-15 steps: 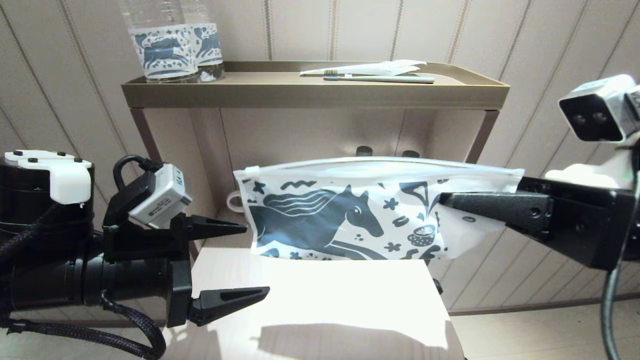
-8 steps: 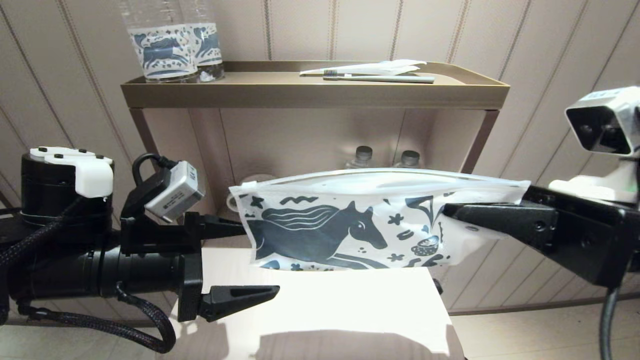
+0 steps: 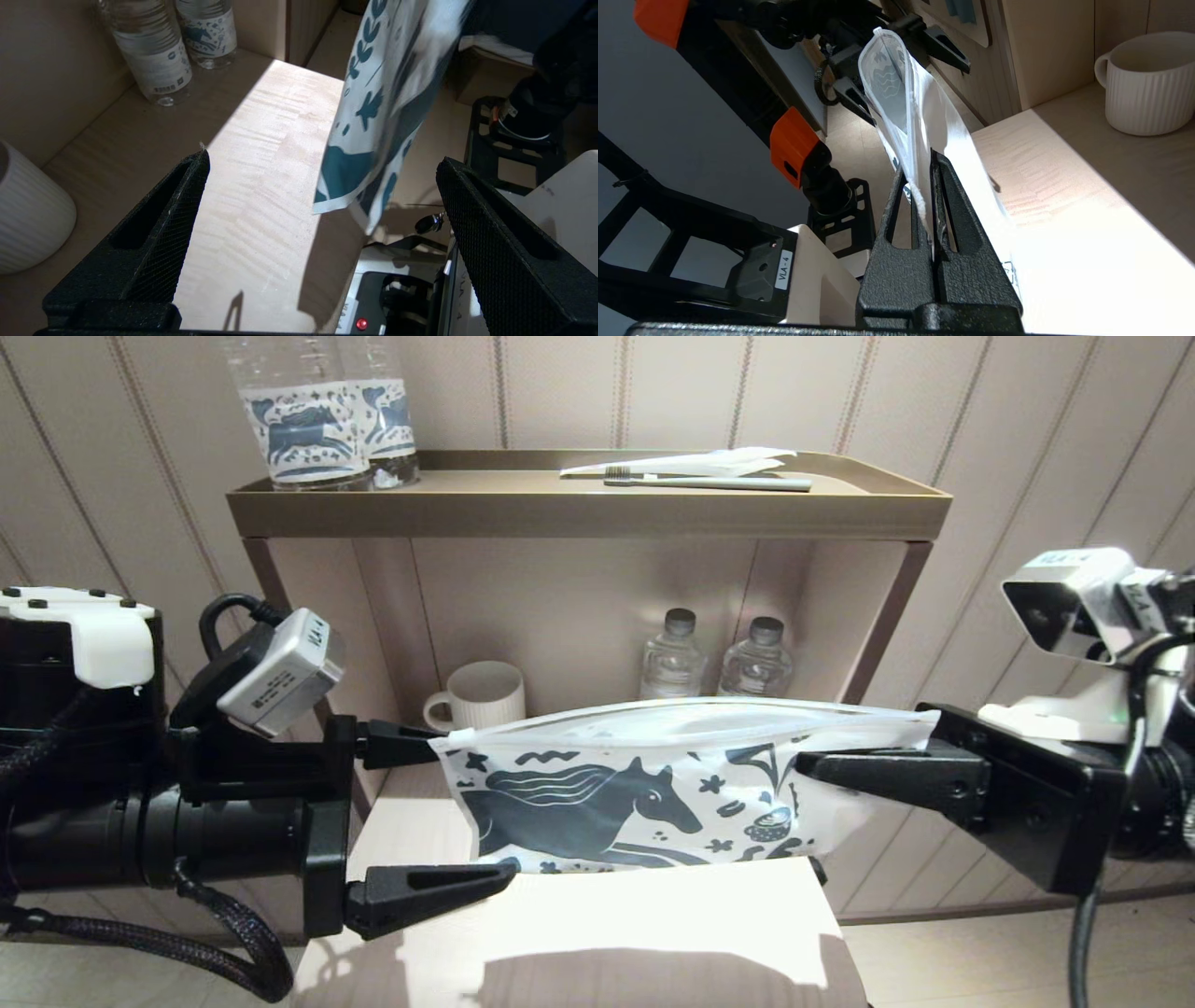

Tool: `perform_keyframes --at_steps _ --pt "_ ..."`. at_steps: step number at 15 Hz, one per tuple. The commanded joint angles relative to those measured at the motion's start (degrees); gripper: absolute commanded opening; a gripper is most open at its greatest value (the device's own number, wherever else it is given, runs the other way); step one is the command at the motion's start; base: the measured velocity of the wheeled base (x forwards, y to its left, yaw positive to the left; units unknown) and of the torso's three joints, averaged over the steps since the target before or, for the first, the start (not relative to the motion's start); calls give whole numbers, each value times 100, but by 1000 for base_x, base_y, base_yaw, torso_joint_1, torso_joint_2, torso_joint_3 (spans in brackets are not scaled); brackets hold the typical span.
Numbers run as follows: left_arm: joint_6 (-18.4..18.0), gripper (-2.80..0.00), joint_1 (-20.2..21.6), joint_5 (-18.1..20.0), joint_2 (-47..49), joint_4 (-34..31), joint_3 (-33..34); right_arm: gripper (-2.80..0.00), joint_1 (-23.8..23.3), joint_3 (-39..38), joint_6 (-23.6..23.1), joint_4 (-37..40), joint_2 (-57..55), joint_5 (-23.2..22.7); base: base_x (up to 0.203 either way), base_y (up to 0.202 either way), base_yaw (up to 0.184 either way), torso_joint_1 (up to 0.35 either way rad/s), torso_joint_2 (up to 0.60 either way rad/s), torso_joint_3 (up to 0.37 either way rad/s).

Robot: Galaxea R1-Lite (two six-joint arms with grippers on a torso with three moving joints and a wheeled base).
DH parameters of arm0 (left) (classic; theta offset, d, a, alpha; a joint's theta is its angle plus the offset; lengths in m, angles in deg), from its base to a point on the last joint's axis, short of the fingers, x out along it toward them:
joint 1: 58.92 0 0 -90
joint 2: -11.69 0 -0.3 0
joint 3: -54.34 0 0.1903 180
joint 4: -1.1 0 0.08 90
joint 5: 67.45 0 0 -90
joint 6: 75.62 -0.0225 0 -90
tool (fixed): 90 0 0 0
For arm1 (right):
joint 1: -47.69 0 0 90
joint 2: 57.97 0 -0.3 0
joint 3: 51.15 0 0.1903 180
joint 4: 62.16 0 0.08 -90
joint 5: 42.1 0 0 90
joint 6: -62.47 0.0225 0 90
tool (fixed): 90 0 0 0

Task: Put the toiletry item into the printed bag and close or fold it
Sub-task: Hand it to the other hand

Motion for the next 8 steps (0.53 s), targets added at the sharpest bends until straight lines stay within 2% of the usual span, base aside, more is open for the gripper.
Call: perform_keyframes --at_steps 1,3,5,8 --pt "15 0 -4 57 -81 14 -29 -280 19 -18 11 -28 -116 -31 0 0 0 0 0 0" --pt "235 0 -13 254 -21 17 -76 -280 57 -35 2 -37 -117 -31 0 0 0 0 0 0" --pt "549 0 -257 421 122 180 -121 -280 56 -18 2 -37 -56 -31 0 0 0 0 0 0" --pt "775 0 -303 472 157 870 75 -280 57 -18 2 -37 -32 -40 0 0 0 0 0 0"
